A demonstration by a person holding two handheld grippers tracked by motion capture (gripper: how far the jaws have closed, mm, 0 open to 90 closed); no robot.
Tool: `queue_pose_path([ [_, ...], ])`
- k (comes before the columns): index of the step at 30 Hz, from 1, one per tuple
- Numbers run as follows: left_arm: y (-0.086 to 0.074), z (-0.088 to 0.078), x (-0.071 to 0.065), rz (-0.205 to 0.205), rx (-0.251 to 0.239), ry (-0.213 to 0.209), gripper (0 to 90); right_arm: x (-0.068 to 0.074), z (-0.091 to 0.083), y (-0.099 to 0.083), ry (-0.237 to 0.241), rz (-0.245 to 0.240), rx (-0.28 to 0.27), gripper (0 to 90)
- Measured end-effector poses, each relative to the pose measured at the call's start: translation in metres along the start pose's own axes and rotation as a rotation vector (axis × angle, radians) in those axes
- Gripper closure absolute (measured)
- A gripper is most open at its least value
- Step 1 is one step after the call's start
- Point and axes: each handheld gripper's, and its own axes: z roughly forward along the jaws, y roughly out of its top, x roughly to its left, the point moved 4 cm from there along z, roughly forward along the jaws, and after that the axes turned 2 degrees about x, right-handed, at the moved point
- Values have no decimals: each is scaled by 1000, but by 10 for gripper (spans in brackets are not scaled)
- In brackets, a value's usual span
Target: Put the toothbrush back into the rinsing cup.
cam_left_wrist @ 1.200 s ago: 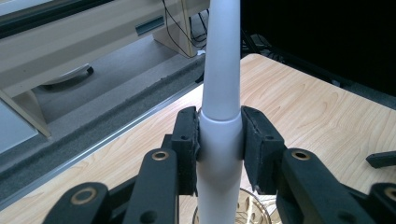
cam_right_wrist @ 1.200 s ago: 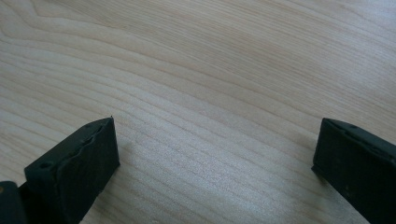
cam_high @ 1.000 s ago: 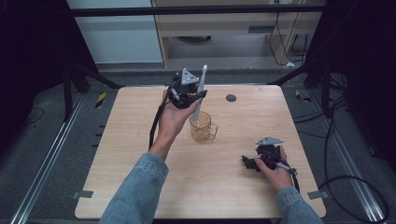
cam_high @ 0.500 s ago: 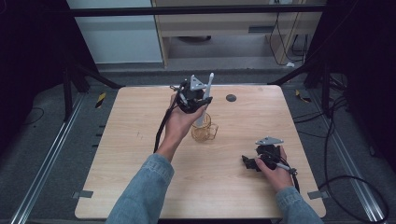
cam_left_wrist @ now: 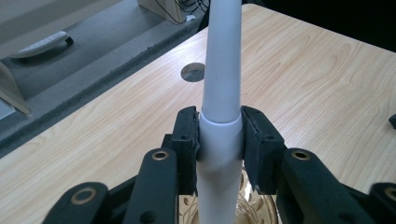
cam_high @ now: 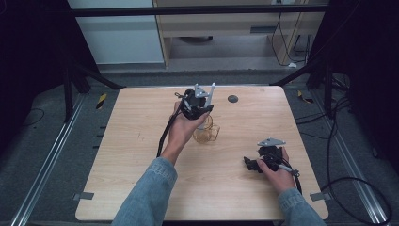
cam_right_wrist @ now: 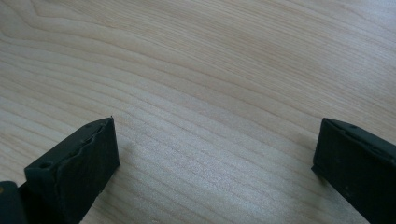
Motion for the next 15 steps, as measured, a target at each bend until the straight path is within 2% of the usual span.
queue_pose_path([
  [15, -11, 5, 2, -16, 19, -2, 679, 0, 0, 0, -1, -2, 0, 3],
])
